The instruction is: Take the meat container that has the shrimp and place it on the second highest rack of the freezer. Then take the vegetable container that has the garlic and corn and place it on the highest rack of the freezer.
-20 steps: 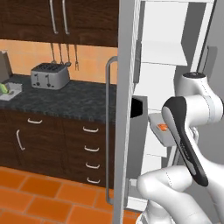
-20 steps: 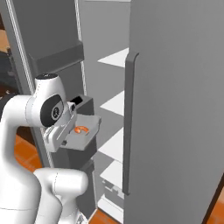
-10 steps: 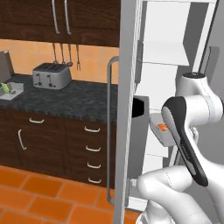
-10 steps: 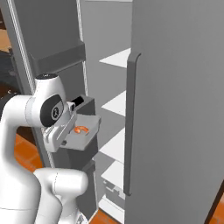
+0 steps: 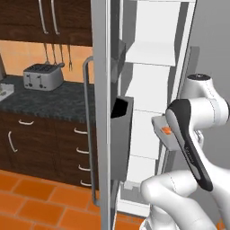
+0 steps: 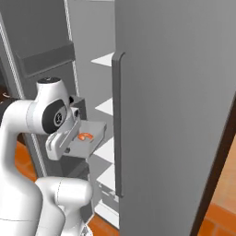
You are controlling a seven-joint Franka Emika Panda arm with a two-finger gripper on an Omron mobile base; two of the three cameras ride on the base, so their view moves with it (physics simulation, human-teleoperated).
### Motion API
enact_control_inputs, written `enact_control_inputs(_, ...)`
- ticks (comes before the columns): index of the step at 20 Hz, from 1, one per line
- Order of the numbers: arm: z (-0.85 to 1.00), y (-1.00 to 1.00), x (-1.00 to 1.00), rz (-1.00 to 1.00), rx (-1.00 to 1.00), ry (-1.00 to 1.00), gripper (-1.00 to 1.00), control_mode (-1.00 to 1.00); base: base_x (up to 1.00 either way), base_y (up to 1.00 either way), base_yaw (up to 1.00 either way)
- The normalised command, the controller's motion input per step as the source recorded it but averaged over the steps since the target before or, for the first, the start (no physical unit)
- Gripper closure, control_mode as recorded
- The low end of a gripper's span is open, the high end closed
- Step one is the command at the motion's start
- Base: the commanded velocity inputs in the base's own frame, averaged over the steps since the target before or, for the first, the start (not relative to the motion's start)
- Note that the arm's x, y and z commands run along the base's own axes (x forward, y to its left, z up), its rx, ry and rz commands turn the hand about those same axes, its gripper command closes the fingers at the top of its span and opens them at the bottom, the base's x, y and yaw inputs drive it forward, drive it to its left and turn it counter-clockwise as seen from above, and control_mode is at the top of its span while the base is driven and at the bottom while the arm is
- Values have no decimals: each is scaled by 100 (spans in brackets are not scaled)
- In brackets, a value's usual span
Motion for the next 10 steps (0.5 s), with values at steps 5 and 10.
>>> enact_control_inputs(5, 0, 0, 0, 0, 0, 0, 100, 100, 45, -10, 0)
enact_control_inputs(10, 0, 0, 0, 0, 0, 0, 100, 100, 50, 9, 0)
